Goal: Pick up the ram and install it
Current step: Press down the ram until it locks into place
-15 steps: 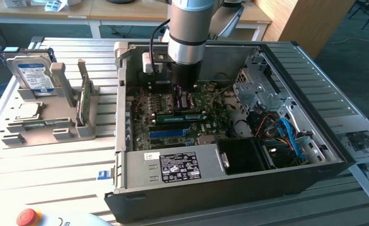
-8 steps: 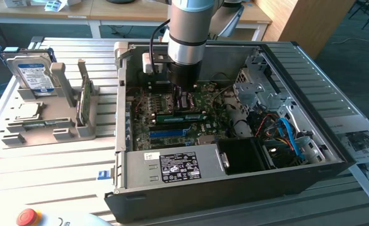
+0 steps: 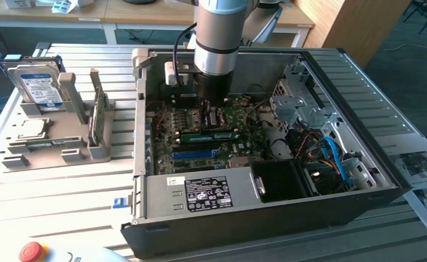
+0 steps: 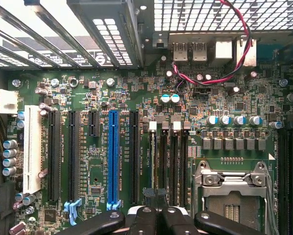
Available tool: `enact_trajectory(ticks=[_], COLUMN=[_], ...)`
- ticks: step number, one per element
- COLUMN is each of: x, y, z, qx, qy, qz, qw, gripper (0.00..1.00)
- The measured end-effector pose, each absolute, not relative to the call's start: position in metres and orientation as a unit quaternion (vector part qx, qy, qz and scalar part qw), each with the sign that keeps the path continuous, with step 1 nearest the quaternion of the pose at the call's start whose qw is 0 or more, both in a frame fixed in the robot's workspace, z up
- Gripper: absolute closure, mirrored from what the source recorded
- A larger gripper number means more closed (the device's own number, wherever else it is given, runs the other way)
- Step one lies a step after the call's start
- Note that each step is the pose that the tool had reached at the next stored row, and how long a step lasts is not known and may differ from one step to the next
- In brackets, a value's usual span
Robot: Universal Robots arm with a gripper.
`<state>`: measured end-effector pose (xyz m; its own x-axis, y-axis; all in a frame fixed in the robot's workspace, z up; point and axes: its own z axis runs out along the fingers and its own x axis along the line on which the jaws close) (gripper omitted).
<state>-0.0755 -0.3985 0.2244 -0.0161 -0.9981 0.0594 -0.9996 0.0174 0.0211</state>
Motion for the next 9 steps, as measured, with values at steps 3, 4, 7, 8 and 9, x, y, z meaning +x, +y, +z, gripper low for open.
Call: enact_trajectory(ticks=[3, 4, 7, 8, 9], x=[-0.0755, -0.0755, -0.0756, -0.0756, -0.0756], y=[-0.3985, -0.3985, -0.3985, -0.3986, -0.3986], z=[0.2241, 0.224, 0.2236, 0.2235, 0.2234], qx=[0.701, 0.701, 0.701, 0.701, 0.701], qy=[-0.713, -0.713, -0.713, -0.713, -0.713], qz=[0.013, 0.013, 0.013, 0.013, 0.013], qw=[0.029, 0.029, 0.029, 0.029, 0.029], gripper=[0.9, 0.9, 0.9, 0.9, 0.9])
